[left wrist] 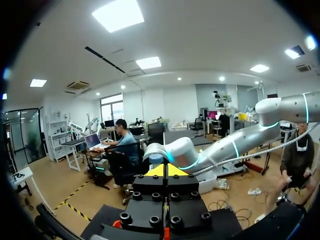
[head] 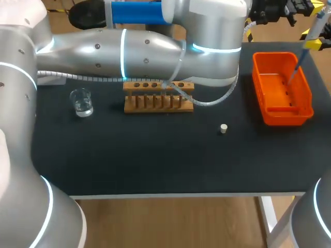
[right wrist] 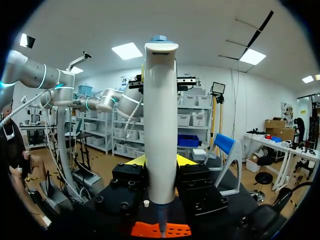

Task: Invert the test tube, pick up the pipette, mount the tip to pipette, aspirate from beaker and dispense into the tube, eject the tip, return the pipette, and cap with the stopper.

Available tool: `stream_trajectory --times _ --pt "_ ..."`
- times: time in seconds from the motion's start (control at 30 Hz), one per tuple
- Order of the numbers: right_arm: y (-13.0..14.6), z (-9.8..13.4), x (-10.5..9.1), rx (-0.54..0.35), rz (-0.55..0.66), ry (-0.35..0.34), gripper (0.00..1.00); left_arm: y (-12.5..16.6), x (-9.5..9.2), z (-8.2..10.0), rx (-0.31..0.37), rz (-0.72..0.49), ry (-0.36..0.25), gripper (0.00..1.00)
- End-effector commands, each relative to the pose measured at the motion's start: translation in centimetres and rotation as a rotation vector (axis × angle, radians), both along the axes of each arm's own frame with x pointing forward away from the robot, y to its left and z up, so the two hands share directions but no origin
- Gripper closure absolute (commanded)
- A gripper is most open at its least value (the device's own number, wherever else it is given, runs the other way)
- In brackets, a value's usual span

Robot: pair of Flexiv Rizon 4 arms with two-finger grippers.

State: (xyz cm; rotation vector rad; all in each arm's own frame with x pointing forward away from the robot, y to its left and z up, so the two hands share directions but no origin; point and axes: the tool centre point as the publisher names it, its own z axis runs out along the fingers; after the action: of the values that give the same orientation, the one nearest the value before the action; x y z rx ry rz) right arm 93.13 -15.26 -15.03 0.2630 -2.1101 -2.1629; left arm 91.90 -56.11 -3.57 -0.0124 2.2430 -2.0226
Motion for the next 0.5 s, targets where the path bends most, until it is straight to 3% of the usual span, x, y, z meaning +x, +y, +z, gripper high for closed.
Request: stream_trajectory --times 0.03,0.5 --pt "-0.12 0.04 0.16 -0.002 0.004 -0.001 1.0 -0.82 0.13 -0.54 -0.072 0.012 -0.01 1.0" --pt "-0.12 0.04 0.16 -0.002 0.004 -0.001 1.0 -1.33 0.58 -0.94 -0.066 0.009 -0.003 1.0"
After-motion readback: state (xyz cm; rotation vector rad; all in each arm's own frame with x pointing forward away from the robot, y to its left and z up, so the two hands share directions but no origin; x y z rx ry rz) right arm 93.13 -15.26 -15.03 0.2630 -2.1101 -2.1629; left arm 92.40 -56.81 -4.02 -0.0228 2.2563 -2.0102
